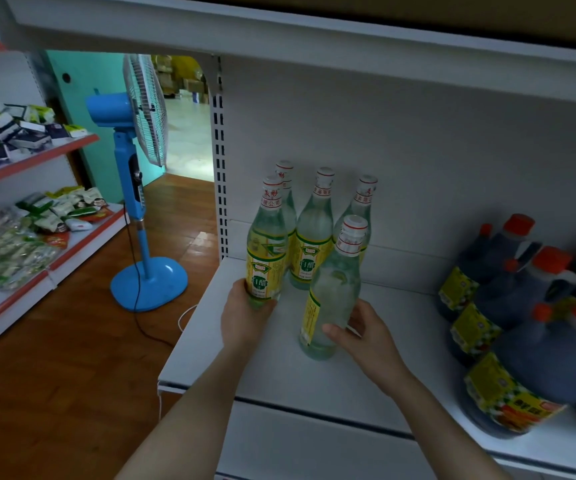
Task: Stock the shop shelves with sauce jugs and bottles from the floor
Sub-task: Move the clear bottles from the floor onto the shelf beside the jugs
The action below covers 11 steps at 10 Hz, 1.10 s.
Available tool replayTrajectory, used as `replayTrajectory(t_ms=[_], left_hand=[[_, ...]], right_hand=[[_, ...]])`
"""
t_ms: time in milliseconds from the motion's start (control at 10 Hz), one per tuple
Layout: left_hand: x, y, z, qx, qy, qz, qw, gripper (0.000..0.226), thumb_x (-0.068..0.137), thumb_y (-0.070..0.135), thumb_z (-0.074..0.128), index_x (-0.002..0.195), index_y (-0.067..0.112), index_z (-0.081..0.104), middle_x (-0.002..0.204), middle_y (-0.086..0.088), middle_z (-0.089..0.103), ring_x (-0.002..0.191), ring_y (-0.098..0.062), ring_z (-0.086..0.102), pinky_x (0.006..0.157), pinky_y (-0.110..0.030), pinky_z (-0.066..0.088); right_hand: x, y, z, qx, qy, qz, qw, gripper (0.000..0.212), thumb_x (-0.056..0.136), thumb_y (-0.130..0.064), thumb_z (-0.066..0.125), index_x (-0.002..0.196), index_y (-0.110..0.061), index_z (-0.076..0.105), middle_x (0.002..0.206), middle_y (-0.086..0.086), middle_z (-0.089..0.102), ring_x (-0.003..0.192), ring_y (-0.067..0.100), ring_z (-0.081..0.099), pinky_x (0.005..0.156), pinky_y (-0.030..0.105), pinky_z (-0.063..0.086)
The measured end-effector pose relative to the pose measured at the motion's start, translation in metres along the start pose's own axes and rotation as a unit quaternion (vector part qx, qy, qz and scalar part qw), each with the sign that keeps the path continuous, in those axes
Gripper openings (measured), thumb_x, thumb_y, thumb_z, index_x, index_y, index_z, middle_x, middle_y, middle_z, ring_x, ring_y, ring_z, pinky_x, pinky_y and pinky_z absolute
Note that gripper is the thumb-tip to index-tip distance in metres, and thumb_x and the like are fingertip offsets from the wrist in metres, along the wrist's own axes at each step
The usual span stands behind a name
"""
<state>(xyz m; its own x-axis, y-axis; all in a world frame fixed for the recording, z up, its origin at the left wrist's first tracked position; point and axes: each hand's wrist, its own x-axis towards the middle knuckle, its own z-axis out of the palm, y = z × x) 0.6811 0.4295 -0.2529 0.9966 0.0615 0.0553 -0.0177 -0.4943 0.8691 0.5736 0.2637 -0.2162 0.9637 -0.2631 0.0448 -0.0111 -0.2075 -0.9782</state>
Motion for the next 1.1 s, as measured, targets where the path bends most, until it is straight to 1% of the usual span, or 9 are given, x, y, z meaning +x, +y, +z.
replayTrajectory(t_ms=[100, 200, 300, 500, 700, 800, 900, 1000, 1100], left_hand=[[0.001, -0.001, 0.000, 0.006, 0.002, 0.003, 1.000, 0.053, 0.074, 0.036, 0.074, 0.116, 0.016, 0.049, 0.112, -0.004, 0.062, 0.102, -0.024, 0.059, 0.077, -0.028, 0.040], [0.001, 0.001, 0.001, 0.007, -0.001, 0.006, 1.000, 0.051, 0.075, 0.035, 0.073, 0.116, 0.016, 0.049, 0.113, -0.005, 0.062, 0.102, -0.024, 0.059, 0.077, -0.029, 0.042], [-0.004, 0.002, 0.000, 0.044, 0.000, 0.000, 0.999, 0.059, 0.079, 0.038, 0.069, 0.124, 0.012, 0.043, 0.124, -0.011, 0.056, 0.113, -0.028, 0.054, 0.088, -0.037, 0.044], [-0.029, -0.008, -0.011, 0.324, -0.086, 0.048, 0.941, 0.069, 0.091, 0.049, 0.043, 0.145, 0.012, 0.020, 0.155, -0.013, 0.015, 0.142, -0.030, 0.013, 0.112, -0.052, 0.015], [-0.040, -0.016, -0.016, 0.369, -0.128, 0.092, 0.916, 0.063, 0.095, 0.053, 0.026, 0.146, 0.016, 0.021, 0.157, -0.011, 0.009, 0.144, -0.031, 0.002, 0.113, -0.054, 0.006], [-0.041, -0.016, -0.015, 0.367, -0.126, 0.094, 0.917, 0.063, 0.095, 0.052, 0.026, 0.146, 0.015, 0.021, 0.156, -0.011, 0.009, 0.144, -0.031, 0.002, 0.114, -0.053, 0.005], [-0.041, -0.017, -0.015, 0.369, -0.124, 0.093, 0.917, 0.063, 0.095, 0.052, 0.026, 0.146, 0.016, 0.022, 0.156, -0.011, 0.010, 0.144, -0.031, 0.002, 0.113, -0.053, 0.005], [-0.042, -0.017, -0.015, 0.371, -0.122, 0.092, 0.916, 0.063, 0.095, 0.052, 0.027, 0.145, 0.016, 0.022, 0.156, -0.010, 0.011, 0.144, -0.030, 0.003, 0.114, -0.053, 0.006], [-0.041, -0.017, -0.014, 0.369, -0.120, 0.093, 0.917, 0.063, 0.094, 0.052, 0.027, 0.145, 0.016, 0.023, 0.156, -0.011, 0.011, 0.144, -0.030, 0.003, 0.114, -0.053, 0.005]], right_hand=[[0.000, -0.002, -0.005, 0.003, -0.025, 0.000, 1.000, 0.044, 0.078, -0.011, 0.070, 0.113, -0.027, 0.049, 0.115, -0.009, 0.059, 0.109, 0.002, 0.055, 0.086, 0.012, 0.048], [-0.001, -0.002, -0.007, -0.008, -0.038, 0.006, 0.999, 0.057, 0.077, -0.020, 0.073, 0.126, -0.022, 0.045, 0.126, -0.009, 0.054, 0.121, 0.009, 0.048, 0.104, 0.033, 0.041], [-0.004, 0.002, 0.003, -0.028, 0.020, 0.006, 0.999, 0.087, 0.060, -0.038, 0.083, 0.134, -0.023, 0.039, 0.130, -0.012, 0.048, 0.118, 0.007, 0.046, 0.100, 0.033, 0.040], [0.002, 0.005, 0.026, -0.055, 0.158, -0.016, 0.986, 0.063, 0.060, -0.020, 0.086, 0.106, -0.017, 0.043, 0.100, -0.007, 0.051, 0.092, 0.007, 0.052, 0.073, 0.016, 0.040], [0.028, 0.007, 0.005, 0.053, -0.016, -0.025, 0.998, 0.047, 0.077, -0.007, 0.071, 0.118, -0.015, 0.050, 0.117, -0.009, 0.059, 0.113, 0.008, 0.054, 0.086, 0.012, 0.046], [0.045, 0.007, -0.011, 0.001, -0.115, 0.005, 0.993, 0.063, 0.079, -0.030, 0.066, 0.136, -0.019, 0.041, 0.138, -0.004, 0.050, 0.128, 0.011, 0.045, 0.105, 0.031, 0.039], [0.053, 0.004, -0.010, -0.044, -0.098, 0.014, 0.994, 0.061, 0.086, -0.023, 0.063, 0.139, -0.014, 0.034, 0.135, 0.001, 0.048, 0.120, 0.017, 0.051, 0.094, 0.022, 0.045], [0.049, 0.005, 0.001, -0.075, 0.028, -0.020, 0.997, 0.051, 0.088, -0.011, 0.060, 0.133, -0.004, 0.038, 0.119, 0.010, 0.053, 0.102, 0.019, 0.055, 0.075, 0.012, 0.045], [0.043, 0.011, 0.009, -0.047, 0.039, -0.033, 0.998, 0.041, 0.088, -0.011, 0.059, 0.126, -0.004, 0.045, 0.127, 0.013, 0.055, 0.107, 0.021, 0.057, 0.090, 0.028, 0.045]])
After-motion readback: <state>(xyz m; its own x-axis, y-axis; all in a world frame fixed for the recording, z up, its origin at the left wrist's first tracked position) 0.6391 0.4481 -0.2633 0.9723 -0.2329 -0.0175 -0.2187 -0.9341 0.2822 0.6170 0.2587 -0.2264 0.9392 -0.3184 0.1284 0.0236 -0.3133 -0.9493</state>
